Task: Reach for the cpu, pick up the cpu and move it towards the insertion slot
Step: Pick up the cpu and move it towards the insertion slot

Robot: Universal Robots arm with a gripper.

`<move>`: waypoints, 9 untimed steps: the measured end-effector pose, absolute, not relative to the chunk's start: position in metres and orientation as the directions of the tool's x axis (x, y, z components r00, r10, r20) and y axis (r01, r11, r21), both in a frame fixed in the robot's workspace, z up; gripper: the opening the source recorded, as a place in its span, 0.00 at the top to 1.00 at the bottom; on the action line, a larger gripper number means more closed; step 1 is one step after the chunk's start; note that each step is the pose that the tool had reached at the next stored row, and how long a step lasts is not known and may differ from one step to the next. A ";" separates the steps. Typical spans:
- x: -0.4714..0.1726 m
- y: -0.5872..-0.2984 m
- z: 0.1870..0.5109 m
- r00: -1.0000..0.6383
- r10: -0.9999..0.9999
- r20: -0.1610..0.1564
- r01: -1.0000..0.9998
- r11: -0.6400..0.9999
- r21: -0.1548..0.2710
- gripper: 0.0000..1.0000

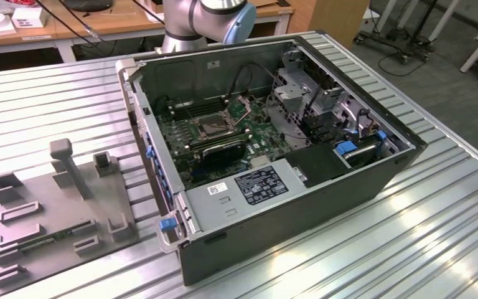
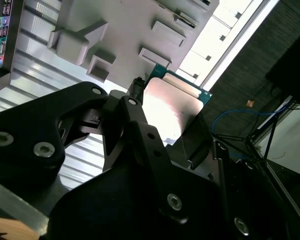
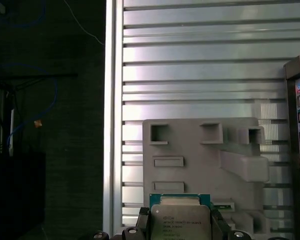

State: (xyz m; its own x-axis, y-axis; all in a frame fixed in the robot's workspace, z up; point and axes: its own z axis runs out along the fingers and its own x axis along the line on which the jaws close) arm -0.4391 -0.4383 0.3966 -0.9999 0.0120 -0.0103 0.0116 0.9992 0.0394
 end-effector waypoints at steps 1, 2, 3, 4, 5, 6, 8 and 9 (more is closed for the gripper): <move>-0.438 -0.438 0.397 -1.000 0.012 -0.010 0.012 0.999 0.039 0.45; -0.437 -0.438 0.397 -1.000 0.012 -0.010 0.012 0.999 0.039 0.45; -0.436 -0.438 0.397 -1.000 0.012 -0.010 0.012 0.999 0.039 0.45; -0.436 -0.438 0.397 -1.000 0.012 -0.010 0.012 0.999 0.040 0.45; -0.435 -0.438 0.397 -1.000 0.012 -0.010 0.012 0.999 0.040 0.45; -0.434 -0.438 0.397 -1.000 0.012 -0.010 0.012 0.999 0.040 0.45; -0.433 -0.438 0.397 -1.000 0.012 -0.010 0.012 0.999 0.040 0.45; -0.433 -0.438 0.396 -1.000 0.012 -0.010 0.012 0.999 0.040 0.45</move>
State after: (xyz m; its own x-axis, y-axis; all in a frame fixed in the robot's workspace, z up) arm -0.4331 -0.4382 0.3965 -0.9999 0.0122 -0.0101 0.0118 0.9991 0.0396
